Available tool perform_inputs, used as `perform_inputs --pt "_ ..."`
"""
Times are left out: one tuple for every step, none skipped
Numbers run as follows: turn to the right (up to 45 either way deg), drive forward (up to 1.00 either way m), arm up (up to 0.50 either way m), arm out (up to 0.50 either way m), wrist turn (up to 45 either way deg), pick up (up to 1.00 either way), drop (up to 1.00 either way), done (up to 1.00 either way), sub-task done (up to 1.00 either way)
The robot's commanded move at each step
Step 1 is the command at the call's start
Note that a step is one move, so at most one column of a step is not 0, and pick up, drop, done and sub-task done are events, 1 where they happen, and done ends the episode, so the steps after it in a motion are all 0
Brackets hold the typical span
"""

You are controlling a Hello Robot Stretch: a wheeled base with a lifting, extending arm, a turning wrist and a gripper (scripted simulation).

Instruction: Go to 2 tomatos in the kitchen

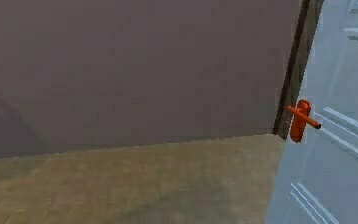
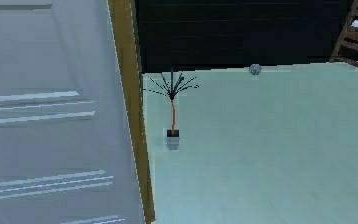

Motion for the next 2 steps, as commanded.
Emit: perform_inputs --pt "0.0 1.00 0.00 0.00 0.0 0.00 0.00 0.00 0.00" --pt "-3.0 0.00 0.00 0.00 0.0 0.00 0.00 0.00 0.00"
